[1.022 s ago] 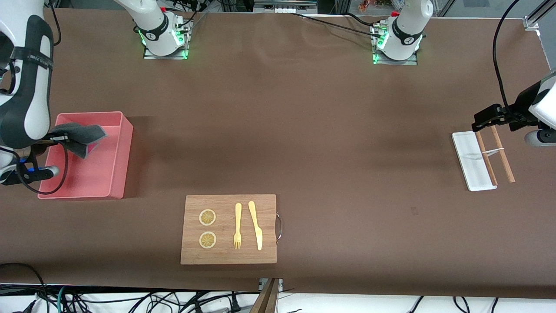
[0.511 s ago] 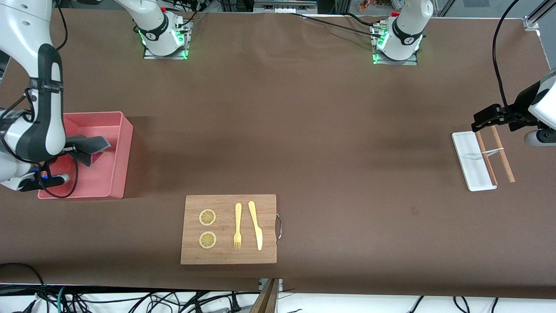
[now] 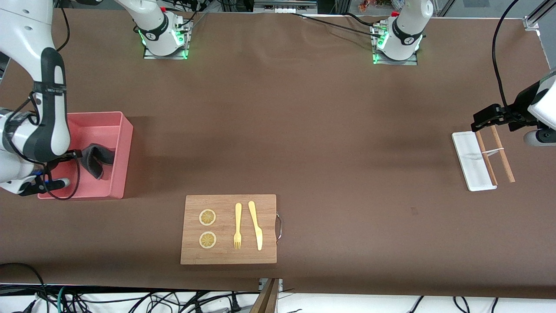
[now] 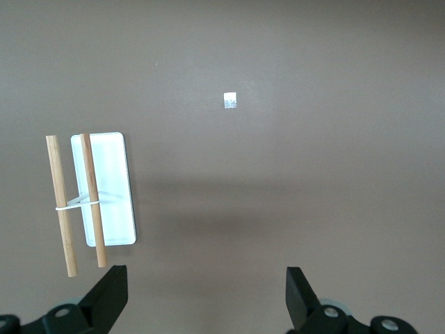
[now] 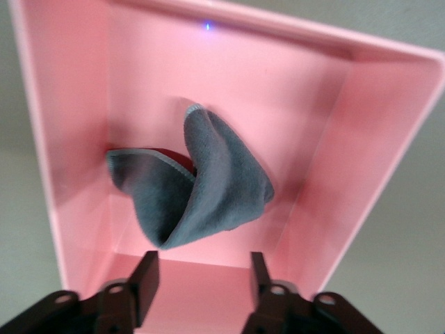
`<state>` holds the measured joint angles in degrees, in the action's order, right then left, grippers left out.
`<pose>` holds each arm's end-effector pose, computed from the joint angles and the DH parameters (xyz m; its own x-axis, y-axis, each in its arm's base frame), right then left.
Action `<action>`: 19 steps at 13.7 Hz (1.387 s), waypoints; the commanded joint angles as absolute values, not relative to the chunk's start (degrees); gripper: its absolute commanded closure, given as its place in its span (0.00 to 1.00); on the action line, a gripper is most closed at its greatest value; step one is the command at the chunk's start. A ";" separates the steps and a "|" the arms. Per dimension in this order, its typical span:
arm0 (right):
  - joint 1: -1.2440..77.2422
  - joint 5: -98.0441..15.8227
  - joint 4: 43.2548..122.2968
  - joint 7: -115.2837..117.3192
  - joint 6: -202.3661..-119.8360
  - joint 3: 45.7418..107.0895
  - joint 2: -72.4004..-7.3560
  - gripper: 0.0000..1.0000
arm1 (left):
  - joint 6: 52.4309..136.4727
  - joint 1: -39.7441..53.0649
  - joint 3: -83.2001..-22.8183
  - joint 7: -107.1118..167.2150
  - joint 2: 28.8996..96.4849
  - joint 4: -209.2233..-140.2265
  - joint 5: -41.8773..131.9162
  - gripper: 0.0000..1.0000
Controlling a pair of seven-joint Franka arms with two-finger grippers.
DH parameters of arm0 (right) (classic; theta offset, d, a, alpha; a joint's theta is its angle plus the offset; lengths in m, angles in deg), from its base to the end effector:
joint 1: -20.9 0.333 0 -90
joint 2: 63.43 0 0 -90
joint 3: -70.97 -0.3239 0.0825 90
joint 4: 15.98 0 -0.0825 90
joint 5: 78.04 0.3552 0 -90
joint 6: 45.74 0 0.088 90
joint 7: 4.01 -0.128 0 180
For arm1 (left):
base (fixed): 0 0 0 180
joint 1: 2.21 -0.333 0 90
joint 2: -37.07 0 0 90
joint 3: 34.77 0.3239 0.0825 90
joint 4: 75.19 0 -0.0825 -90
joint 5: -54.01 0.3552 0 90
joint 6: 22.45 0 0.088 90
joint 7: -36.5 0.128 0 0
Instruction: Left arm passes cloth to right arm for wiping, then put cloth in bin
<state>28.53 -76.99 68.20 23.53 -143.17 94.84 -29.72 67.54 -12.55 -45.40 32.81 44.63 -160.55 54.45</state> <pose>0.6243 -0.1359 0.3380 0.9105 0.1945 -0.3649 0.2259 -0.9731 0.0448 0.5642 0.0049 0.5764 0.9970 0.0597 -0.0498 0.0604 -0.9981 0.0134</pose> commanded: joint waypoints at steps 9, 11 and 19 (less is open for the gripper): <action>28.20 -80.22 69.36 24.55 -130.74 84.25 -56.04 0.00 | 66.59 -12.59 -45.58 33.95 45.42 -158.68 54.10 0.00; 26.45 -79.89 69.53 23.93 -131.35 84.15 -58.94 0.00 | 66.59 -12.59 -45.67 33.95 45.33 -158.68 54.10 0.00; 25.03 -81.65 69.45 12.23 -128.64 79.85 -62.37 0.00 | 66.59 -12.59 -45.50 33.95 45.42 -158.68 53.92 0.00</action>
